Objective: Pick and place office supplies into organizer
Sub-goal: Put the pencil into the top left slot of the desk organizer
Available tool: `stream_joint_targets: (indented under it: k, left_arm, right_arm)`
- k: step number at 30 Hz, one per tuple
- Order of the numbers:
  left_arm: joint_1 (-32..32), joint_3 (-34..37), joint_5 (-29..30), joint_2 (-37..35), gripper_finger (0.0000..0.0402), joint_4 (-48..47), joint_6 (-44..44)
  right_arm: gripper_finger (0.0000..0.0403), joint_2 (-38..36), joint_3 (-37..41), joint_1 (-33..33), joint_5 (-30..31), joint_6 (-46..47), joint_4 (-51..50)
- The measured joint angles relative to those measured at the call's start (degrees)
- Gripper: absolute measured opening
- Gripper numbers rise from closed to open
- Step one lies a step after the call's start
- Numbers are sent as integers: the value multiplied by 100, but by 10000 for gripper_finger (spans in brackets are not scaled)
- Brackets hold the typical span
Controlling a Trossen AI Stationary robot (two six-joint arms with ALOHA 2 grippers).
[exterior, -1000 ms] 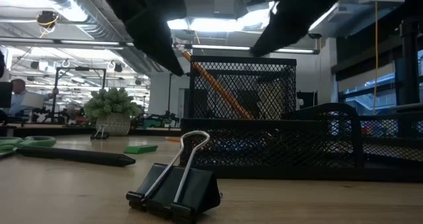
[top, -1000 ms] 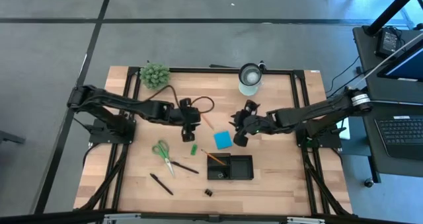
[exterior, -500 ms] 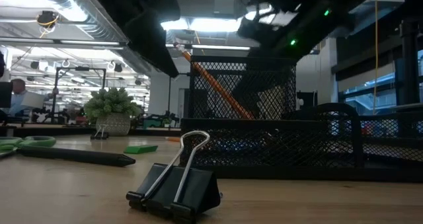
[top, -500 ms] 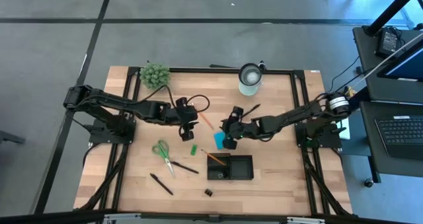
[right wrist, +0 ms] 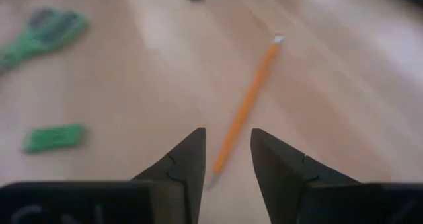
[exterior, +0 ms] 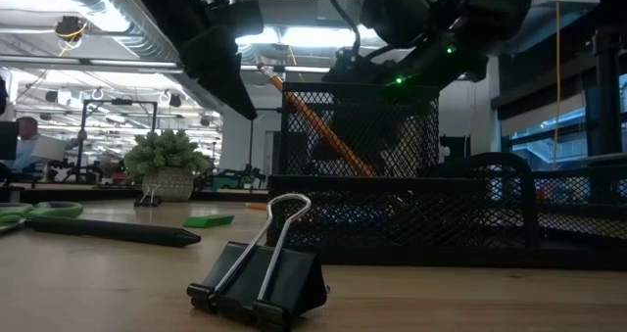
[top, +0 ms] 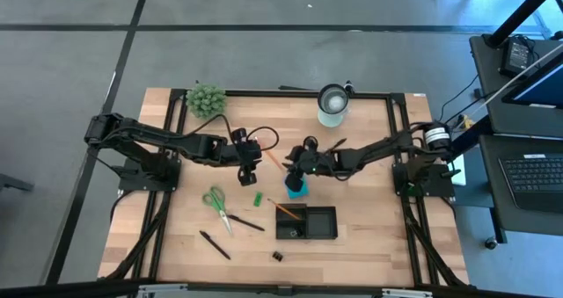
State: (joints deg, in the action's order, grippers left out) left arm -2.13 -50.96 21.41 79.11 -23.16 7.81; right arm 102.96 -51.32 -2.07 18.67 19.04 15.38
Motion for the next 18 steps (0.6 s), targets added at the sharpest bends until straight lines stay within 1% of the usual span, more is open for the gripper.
stream_joint_targets:
  k: [1,3,7,11,14,18]
  left_arm:
    - [0,0,1,1,128,2,-1]
    - [0,0,2,2,128,0,-1]
    - [0,0,4,2,127,0,-1]
    - [0,0,4,2,127,1,0]
    - [0,0,4,2,128,2,-1]
    - [0,0,2,4,127,2,-1]
  right_arm:
    - [124,4,0,53,-134,151,-30]
    - [124,48,1,142,-185,297,-37]
    - [124,67,1,251,-246,406,-18]
    - [124,67,-2,293,-520,495,-46]
    - [124,128,-84,291,-528,431,-101]
    - [124,373,-256,228,-524,40,-100]
